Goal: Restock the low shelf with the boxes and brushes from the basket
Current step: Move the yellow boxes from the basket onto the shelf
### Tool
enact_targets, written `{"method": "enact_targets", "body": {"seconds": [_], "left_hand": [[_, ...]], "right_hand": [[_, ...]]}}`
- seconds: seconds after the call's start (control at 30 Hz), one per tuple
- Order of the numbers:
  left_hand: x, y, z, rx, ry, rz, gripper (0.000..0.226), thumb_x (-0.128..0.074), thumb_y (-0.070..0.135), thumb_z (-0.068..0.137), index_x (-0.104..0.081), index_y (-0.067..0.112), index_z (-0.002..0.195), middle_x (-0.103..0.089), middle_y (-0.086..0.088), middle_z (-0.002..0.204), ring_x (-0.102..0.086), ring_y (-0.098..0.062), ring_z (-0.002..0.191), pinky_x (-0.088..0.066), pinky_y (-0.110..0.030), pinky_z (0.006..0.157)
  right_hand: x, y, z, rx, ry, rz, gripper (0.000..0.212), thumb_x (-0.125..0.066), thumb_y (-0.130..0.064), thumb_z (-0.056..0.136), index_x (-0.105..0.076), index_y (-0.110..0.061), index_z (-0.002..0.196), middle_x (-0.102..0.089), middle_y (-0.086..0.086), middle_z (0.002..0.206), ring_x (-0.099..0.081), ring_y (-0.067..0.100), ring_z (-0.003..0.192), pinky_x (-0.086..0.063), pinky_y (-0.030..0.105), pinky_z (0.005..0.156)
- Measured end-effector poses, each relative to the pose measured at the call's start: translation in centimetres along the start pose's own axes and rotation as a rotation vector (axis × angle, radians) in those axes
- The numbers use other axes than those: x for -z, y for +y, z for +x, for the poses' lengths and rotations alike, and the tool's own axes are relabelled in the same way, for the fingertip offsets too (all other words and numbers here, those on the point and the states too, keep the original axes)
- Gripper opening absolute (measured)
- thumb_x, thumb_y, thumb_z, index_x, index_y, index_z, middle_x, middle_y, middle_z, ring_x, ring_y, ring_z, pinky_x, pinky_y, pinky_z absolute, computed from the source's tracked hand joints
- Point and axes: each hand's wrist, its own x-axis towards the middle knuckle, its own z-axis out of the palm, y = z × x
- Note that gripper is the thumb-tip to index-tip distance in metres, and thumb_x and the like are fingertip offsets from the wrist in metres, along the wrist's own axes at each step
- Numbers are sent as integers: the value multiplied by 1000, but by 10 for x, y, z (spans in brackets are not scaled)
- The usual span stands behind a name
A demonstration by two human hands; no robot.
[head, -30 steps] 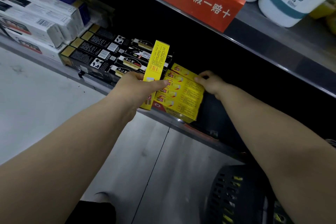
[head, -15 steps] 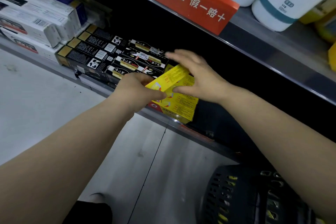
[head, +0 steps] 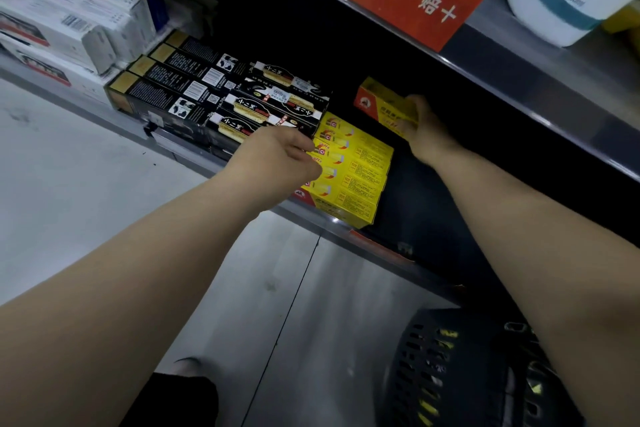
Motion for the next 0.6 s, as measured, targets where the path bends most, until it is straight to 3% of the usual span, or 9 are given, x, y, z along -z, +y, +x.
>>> {"method": "enact_targets", "body": {"seconds": [0.1,0.2,0.4,0.47,0.6], "left_hand": [[-1,2,2,-2,-17,32,24,-64,15,86,-63,19,109,-65,12,91,-61,-9,74,-45,-13,49],[-6,4,2,3,-26,55,26,-63,16,86,-63,20,112,-66,11,92,-65,-15,87,-48,-19,65],[-19,13,-10,-58,-105,162,27,-60,16,87,-62,19,114,-68,5,97,-66,-19,86,-48,-24,65],[-23,17,-16,-94,-134,192,27,-59,15,87,-61,17,114,-68,2,100,-66,-20,86,-47,-23,61],[-41,35,-34,-220,-165,280,28,-58,15,86,-61,18,113,-67,5,99,-63,-14,86,-37,-17,51]], "right_hand": [[-22,-1,16,6,-82,-155,45,-44,-22,98,-36,-23,142,-35,17,140,-42,33,125,-35,33,100],[-41,-1,27,9,-168,-279,44,-41,-23,99,-37,-24,142,-29,18,144,-40,34,127,-35,31,99],[-37,-13,14,-21,-319,-433,67,-40,-12,97,-3,-30,150,-15,10,156,-30,32,137,-33,37,109],[-20,-22,-4,1,-355,-416,68,-47,-14,96,-8,-20,151,-23,14,153,-35,31,134,-35,36,107],[39,-40,-71,99,-377,-296,53,-58,-23,92,-39,-14,140,-45,11,138,-49,25,120,-40,29,98]]}}
